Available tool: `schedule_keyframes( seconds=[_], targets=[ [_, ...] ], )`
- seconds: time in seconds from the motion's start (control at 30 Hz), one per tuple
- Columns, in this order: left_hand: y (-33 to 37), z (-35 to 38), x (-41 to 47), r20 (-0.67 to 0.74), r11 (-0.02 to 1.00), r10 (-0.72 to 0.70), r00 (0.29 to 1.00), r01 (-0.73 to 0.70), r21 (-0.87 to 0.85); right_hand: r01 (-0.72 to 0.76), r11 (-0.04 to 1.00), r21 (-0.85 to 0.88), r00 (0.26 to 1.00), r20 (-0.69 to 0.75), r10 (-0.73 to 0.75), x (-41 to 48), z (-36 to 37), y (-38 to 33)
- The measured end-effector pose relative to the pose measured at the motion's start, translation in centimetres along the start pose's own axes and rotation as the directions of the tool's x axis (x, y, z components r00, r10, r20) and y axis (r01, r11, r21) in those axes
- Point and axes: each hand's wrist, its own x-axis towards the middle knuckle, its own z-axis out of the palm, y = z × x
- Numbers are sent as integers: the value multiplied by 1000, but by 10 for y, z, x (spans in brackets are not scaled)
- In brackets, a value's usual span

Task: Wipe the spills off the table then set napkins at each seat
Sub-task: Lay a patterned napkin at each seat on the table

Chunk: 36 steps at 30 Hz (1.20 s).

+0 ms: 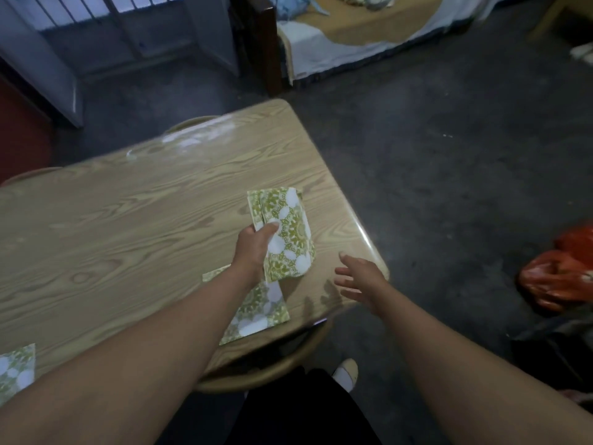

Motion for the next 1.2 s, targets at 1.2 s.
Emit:
schedule_keyframes(
  seconds=[1.2],
  targets=[
    [52, 203, 138, 61, 964, -168, 984, 177, -197, 141, 928, -345, 981, 177, -84, 133, -147, -265]
  ],
)
